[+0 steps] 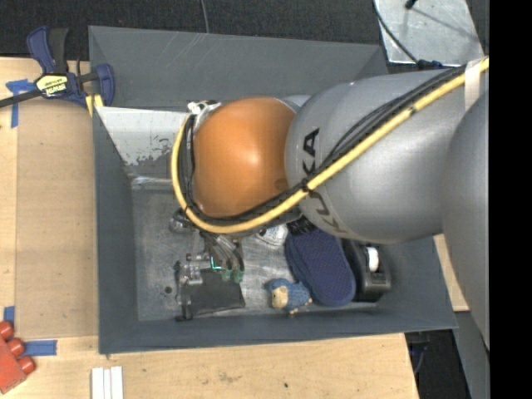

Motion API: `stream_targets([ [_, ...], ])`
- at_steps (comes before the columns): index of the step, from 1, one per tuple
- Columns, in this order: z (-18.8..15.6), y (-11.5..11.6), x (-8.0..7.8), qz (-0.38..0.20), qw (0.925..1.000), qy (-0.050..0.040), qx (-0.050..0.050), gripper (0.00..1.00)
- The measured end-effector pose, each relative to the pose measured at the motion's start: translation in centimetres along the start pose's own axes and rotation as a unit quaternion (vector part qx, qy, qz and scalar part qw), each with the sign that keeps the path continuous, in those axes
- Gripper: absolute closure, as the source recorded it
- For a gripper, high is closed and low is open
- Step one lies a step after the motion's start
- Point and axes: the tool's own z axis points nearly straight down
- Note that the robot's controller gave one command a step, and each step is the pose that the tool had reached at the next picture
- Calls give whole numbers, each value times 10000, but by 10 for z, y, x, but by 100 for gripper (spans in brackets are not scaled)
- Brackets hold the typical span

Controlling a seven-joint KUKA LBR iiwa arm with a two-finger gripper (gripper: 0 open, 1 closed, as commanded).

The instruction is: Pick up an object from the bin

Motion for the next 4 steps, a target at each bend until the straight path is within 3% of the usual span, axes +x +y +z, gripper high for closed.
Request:
stream_targets([
  [1,105,-68,-19,-183,9998,-3,17,0],
  [2,101,-64,-20,-198,9998,-37,-8,100],
  [3,120,-86,-54,964,9953,-36,-26,100],
  [4,20,-57,-66,1409,9900,-82,-35,100],
])
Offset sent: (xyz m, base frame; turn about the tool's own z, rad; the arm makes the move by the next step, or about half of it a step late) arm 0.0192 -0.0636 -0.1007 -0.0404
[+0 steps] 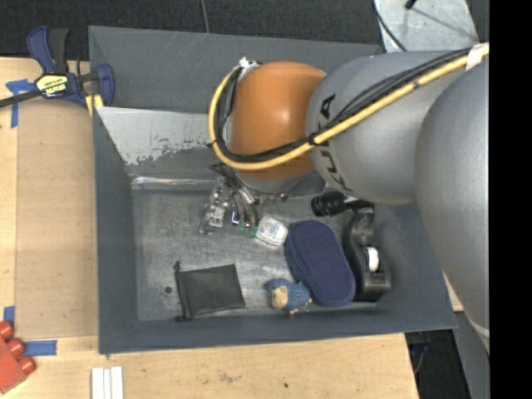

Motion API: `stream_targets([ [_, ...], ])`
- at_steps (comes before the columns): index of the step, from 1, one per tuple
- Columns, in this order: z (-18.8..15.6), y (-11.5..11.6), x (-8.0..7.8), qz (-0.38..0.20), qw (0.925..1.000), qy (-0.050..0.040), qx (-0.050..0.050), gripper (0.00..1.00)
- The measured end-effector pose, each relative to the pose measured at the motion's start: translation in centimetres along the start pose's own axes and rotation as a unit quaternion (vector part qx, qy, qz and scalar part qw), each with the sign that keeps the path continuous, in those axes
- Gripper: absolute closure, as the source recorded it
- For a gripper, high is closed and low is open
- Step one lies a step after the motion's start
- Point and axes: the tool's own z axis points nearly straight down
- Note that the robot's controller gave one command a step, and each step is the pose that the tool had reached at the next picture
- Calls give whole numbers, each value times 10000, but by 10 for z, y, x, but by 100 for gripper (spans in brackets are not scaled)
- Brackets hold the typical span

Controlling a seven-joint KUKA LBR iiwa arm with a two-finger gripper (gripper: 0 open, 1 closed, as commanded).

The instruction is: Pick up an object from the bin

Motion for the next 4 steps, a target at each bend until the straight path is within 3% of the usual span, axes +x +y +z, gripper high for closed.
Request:
stream_targets([
  [1,5,-2,1,11,10000,38,27,0],
  [2,61,-59,51,-456,9989,78,54,0],
  [3,106,-29,52,-1230,9924,31,25,0],
  [4,102,-26,47,-1217,9926,-60,-23,100],
])
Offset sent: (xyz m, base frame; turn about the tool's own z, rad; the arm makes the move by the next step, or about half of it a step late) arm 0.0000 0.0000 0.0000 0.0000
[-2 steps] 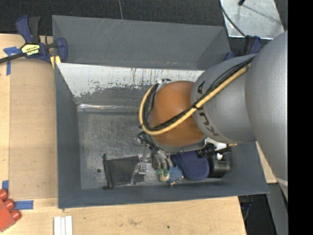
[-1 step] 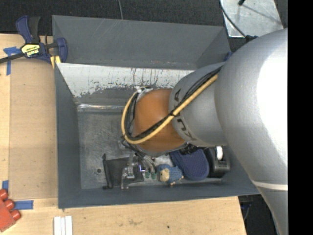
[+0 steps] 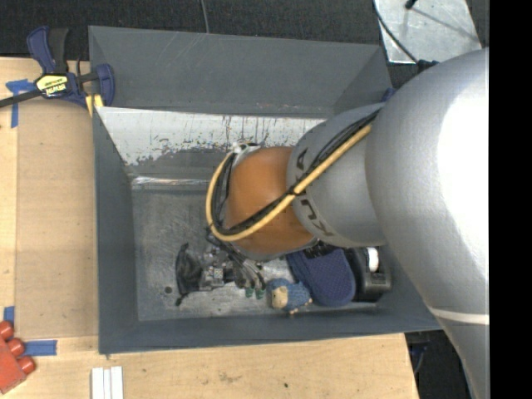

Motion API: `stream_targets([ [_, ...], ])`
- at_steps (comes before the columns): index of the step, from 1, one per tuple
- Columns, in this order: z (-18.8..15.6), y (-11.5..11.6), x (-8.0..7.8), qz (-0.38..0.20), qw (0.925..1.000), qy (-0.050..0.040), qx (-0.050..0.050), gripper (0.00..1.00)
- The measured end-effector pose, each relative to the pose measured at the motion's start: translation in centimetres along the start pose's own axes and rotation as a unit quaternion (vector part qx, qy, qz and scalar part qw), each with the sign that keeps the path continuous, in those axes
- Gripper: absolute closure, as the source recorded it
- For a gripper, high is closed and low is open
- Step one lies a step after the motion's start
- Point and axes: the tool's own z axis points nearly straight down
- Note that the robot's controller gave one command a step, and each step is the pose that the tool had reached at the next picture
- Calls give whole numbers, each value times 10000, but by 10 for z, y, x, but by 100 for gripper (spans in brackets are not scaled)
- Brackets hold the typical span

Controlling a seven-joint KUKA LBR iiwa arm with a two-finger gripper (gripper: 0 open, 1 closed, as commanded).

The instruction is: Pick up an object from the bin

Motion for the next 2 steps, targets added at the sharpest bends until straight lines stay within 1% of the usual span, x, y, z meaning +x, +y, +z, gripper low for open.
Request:
stream_targets([
  [1,-19,-41,-44,-930,9956,83,31,100],
  [2,-164,-39,-48,-1346,9909,61,16,100],
])
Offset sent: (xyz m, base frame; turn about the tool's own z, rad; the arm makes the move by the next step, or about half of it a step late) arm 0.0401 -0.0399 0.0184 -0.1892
